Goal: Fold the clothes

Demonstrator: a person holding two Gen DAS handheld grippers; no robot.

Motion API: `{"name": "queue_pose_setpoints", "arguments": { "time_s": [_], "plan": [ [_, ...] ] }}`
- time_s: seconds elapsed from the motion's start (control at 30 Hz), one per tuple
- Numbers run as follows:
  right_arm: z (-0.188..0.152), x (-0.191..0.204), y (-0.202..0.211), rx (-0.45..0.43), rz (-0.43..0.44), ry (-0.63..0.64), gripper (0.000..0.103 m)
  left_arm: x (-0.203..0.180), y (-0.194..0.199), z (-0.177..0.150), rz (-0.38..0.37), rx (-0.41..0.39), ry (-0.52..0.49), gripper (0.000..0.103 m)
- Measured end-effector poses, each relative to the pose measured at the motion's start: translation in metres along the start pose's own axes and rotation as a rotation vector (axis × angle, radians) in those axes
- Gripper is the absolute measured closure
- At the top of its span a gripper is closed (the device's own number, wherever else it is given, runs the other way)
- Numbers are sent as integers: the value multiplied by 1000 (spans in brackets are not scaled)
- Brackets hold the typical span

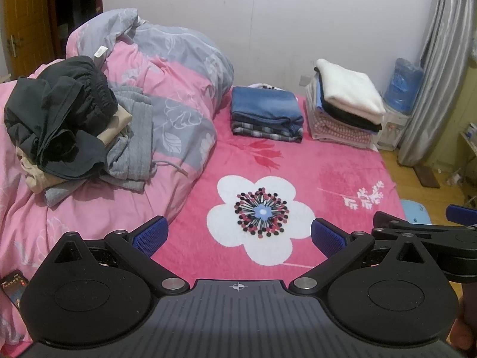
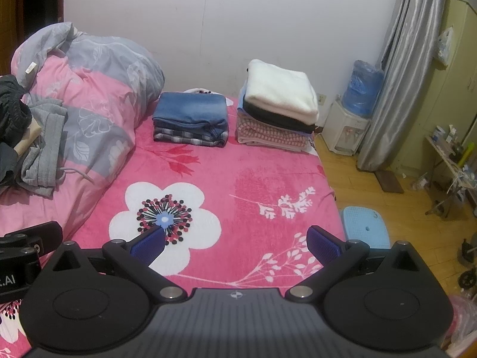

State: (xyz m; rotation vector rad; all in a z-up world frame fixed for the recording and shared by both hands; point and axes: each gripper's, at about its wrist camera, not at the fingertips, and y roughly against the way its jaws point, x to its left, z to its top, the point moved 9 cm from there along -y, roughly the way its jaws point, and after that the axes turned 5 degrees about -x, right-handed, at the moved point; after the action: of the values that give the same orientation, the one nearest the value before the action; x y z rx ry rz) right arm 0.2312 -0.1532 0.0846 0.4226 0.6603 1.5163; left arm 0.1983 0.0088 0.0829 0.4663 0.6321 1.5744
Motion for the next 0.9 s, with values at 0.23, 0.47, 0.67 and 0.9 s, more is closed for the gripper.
{"name": "queue_pose_setpoints", "arguments": {
  "time_s": [0.23, 0.47, 0.67, 0.9],
  "plan": [
    [-1, 0, -1, 3, -2, 1, 0, 0, 0, -2, -2, 2, 2, 0],
    [-2, 1, 0, 3, -1, 1, 0, 1, 1, -2, -1, -2, 3, 0],
    [0, 1, 1, -1, -1, -4, 0, 1, 3, 1, 1, -6, 3, 0],
    [-1, -1, 3, -4, -8, -20, 0, -1, 4, 1, -1, -6, -1, 0]
  ]
}}
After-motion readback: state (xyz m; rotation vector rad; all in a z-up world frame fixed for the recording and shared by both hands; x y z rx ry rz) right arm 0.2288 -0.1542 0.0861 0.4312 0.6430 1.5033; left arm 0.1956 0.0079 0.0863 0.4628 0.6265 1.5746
